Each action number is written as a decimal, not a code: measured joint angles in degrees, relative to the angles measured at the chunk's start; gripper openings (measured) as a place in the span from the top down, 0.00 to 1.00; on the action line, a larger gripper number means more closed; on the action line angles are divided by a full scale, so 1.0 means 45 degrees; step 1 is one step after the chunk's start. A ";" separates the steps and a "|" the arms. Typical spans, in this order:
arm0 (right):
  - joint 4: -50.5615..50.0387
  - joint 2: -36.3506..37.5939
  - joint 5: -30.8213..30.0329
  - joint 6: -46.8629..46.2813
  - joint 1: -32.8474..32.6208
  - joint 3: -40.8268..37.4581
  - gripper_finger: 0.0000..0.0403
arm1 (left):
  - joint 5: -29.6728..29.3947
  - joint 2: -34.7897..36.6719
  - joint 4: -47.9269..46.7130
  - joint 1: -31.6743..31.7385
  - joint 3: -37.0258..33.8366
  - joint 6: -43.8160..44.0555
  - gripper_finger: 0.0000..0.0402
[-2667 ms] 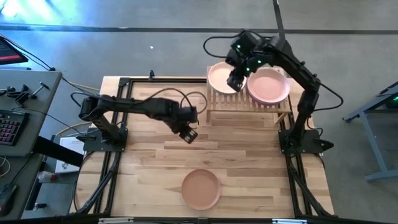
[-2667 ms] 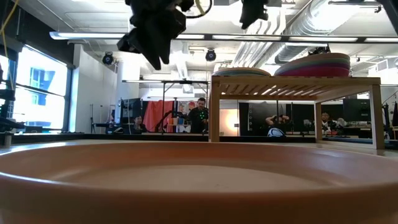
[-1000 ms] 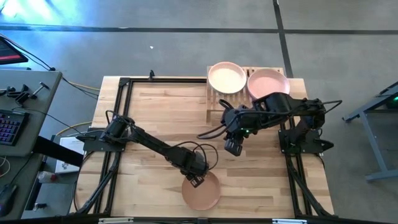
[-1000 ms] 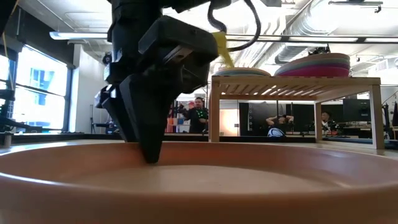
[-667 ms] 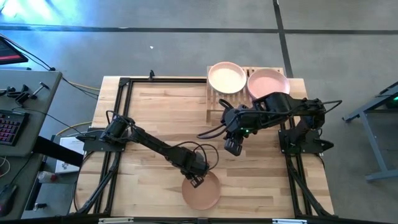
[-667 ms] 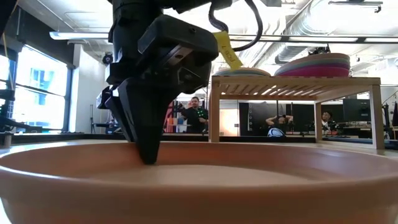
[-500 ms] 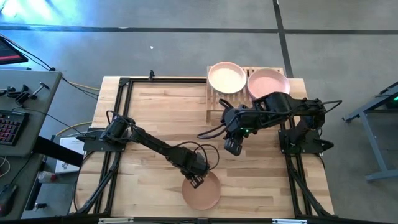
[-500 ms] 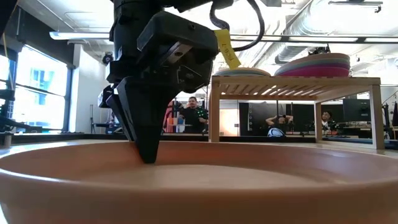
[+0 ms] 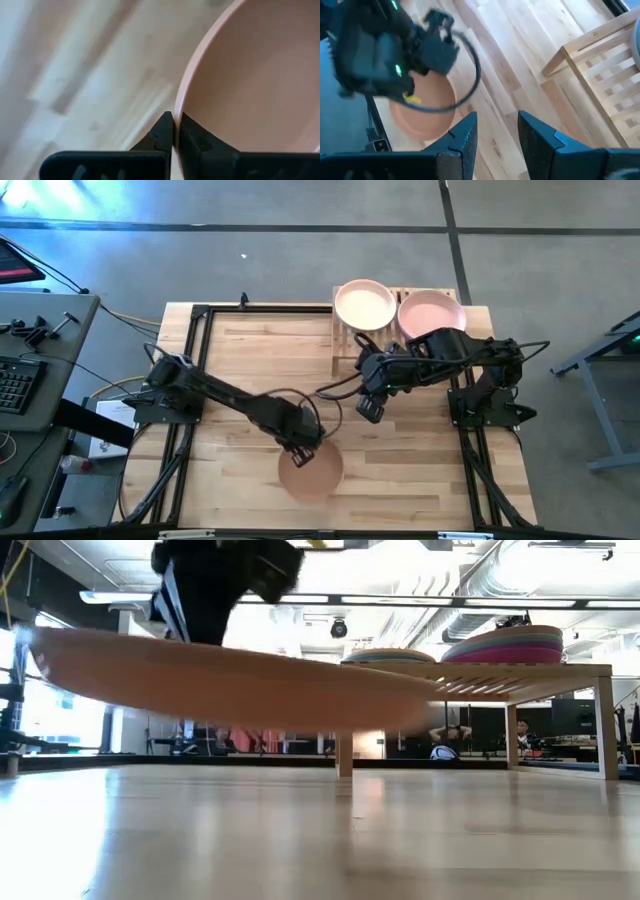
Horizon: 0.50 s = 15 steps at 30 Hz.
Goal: Place and stack plates onto a shelf
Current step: Stack the brown plate on the white plate on the shelf
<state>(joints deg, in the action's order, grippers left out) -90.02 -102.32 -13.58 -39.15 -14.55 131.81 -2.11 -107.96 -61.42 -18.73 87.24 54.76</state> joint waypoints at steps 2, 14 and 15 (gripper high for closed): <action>0.0000 -0.0017 -0.0013 -0.0006 -0.0002 0.0000 0.71 | -0.0506 0.0559 -0.0435 0.0192 0.0000 0.0005 0.99; 0.0018 -0.0029 -0.0699 0.0738 0.0504 0.0000 0.71 | -0.3731 0.3268 -0.1790 0.2104 0.0005 -0.0259 0.99; 0.0016 -0.0029 -0.0813 0.0784 0.0581 0.0000 0.71 | -0.3818 0.3393 -0.1794 0.2299 0.0005 -0.0349 0.99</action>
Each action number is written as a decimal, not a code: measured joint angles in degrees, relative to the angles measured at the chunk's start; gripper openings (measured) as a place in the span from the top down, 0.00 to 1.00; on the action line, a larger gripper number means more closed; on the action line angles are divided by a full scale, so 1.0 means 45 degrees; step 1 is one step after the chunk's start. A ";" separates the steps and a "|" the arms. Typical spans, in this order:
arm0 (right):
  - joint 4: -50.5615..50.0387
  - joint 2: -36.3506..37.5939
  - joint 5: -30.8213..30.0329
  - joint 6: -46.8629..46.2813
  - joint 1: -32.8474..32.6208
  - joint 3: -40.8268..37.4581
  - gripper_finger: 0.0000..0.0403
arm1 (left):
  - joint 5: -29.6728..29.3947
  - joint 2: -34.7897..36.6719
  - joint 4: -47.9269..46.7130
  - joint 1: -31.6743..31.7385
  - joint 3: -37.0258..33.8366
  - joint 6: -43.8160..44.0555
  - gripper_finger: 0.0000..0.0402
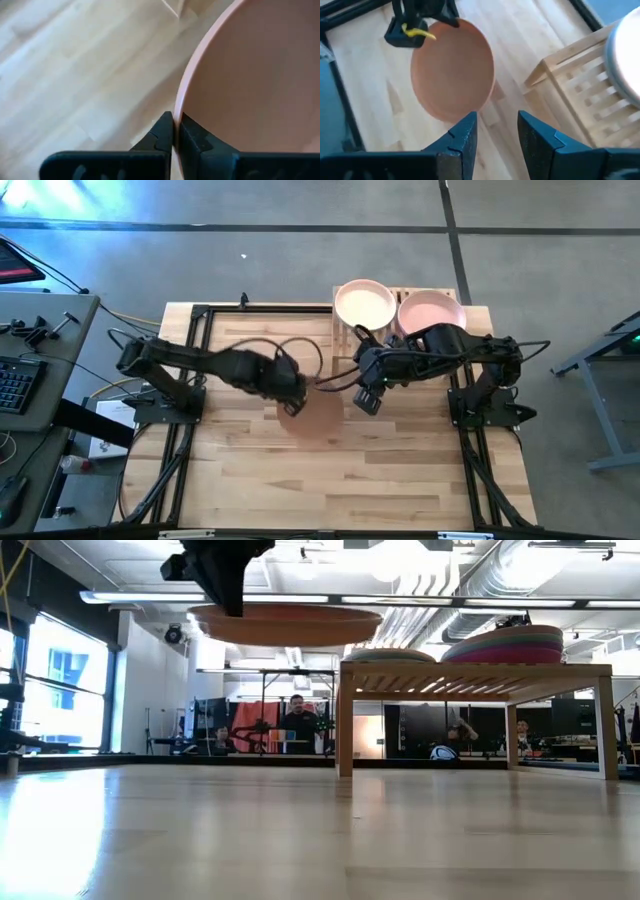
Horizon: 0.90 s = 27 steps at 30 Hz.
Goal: Place and stack plates onto a shelf
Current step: Stack the brown plate on the white plate on the shelf
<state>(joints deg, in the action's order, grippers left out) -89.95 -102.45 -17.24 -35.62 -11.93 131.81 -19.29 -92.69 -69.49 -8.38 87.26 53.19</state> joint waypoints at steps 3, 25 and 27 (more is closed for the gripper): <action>-0.0011 0.0000 -0.0654 0.0020 0.0345 0.0000 0.71 | -0.0179 0.0358 0.0044 0.0567 0.0000 -0.0364 0.99; 0.0055 0.0000 -0.0432 0.1324 0.3409 0.0000 0.71 | -0.1124 0.0551 0.2326 0.2681 0.0977 -0.4394 0.99; 0.0092 0.0000 -0.0345 0.1348 0.3501 0.0000 0.71 | -0.1219 0.0567 0.2385 0.2841 0.1346 -0.4730 0.99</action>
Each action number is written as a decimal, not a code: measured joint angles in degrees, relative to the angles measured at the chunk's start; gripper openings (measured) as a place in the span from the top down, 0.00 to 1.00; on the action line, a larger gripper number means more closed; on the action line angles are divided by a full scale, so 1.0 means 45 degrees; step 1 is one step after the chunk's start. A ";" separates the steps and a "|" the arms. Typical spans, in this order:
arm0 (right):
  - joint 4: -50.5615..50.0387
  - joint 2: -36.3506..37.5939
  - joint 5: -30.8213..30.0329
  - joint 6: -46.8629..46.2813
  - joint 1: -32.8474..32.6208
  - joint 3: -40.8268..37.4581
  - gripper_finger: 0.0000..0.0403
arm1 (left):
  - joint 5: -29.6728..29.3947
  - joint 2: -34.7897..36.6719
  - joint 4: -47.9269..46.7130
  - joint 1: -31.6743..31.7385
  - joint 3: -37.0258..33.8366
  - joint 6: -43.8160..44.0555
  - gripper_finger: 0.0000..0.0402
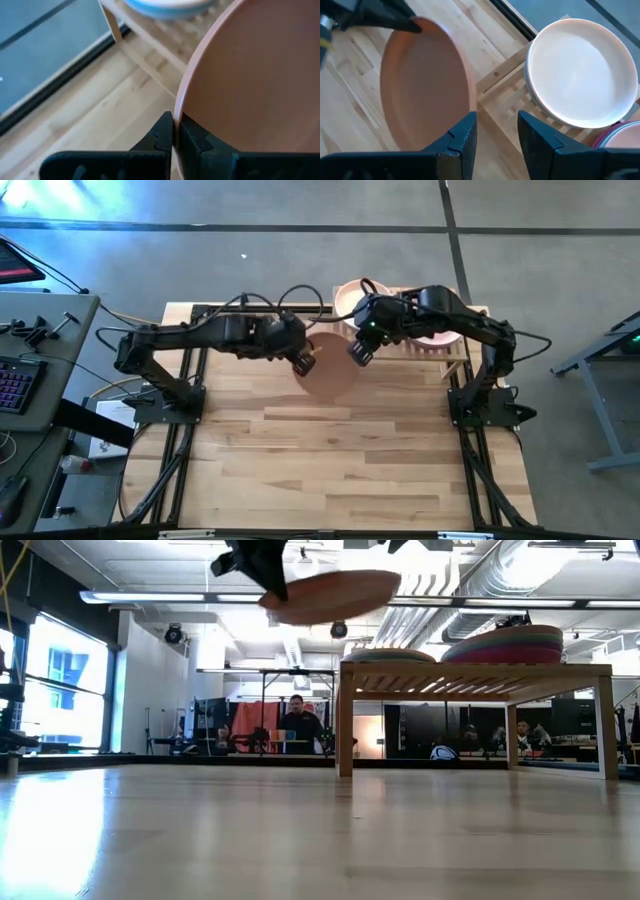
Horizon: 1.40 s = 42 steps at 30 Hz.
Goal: Place and stack plates onto a shelf
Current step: Stack the brown plate on the white plate on the shelf
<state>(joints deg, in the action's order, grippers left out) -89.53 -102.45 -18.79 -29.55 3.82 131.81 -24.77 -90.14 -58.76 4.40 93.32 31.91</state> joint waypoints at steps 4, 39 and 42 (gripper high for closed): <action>0.0043 0.0000 0.0292 0.0137 0.0080 0.0000 0.71 | -0.0055 -0.0016 0.0060 0.0341 0.0445 -0.0470 0.99; -0.0174 -0.0308 0.0162 0.0398 0.0188 -0.0005 0.99 | 0.0058 -0.0012 0.1272 0.0700 0.0942 -0.1449 0.99; -0.0161 -0.0316 0.0119 0.0341 0.0188 -0.0005 1.00 | 0.0056 -0.0012 0.1262 0.0698 0.0942 -0.1434 0.99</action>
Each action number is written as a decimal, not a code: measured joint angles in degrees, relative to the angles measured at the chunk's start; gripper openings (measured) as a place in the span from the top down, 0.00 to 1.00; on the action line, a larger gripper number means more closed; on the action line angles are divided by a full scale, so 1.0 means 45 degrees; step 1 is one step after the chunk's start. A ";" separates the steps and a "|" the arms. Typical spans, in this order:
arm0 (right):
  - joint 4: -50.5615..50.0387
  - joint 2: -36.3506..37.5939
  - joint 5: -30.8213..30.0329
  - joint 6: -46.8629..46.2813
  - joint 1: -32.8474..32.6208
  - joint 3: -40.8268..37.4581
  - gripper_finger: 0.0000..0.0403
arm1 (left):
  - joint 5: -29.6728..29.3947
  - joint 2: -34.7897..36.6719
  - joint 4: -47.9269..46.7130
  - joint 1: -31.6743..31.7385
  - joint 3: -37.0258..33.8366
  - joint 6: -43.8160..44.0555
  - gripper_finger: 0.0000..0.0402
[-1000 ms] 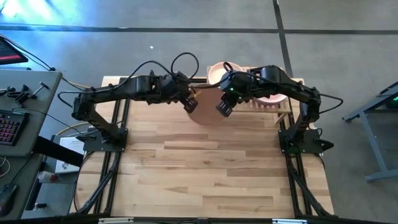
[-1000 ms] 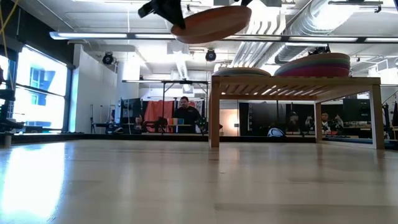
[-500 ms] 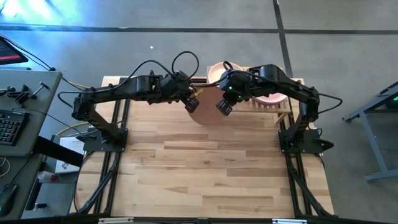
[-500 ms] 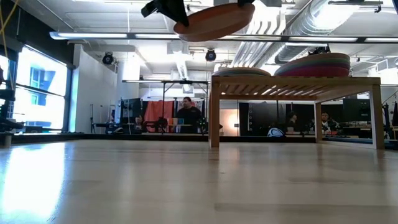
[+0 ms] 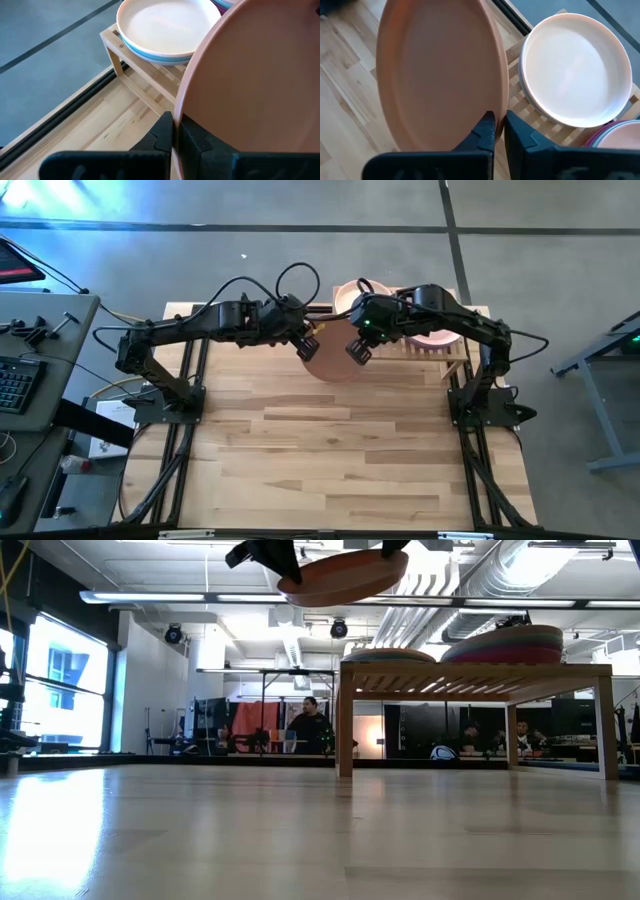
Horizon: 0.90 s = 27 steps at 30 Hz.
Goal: Place and stack plates onto a shelf
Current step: Stack the brown plate on the white plate on the shelf
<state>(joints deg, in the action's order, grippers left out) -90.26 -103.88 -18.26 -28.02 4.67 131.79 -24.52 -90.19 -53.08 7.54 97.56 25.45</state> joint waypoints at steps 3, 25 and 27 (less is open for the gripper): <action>0.0005 0.0000 -0.0084 -0.0008 -0.0005 0.0000 1.00 | 0.0079 0.0000 0.0031 0.0002 0.0000 0.0000 0.98; 0.0097 -0.0029 0.0763 0.0325 0.0640 0.0000 1.00 | 0.1025 0.0062 0.0738 0.0105 0.0005 -0.0149 0.79; 0.0081 -0.0029 0.1026 0.0478 0.0813 0.0000 1.00 | 0.1015 0.0234 0.0813 0.0245 0.0007 -0.0277 0.79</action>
<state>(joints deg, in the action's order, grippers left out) -89.90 -104.01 -13.64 -25.87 8.32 131.79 -19.95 -89.14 -49.42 8.65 97.59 24.21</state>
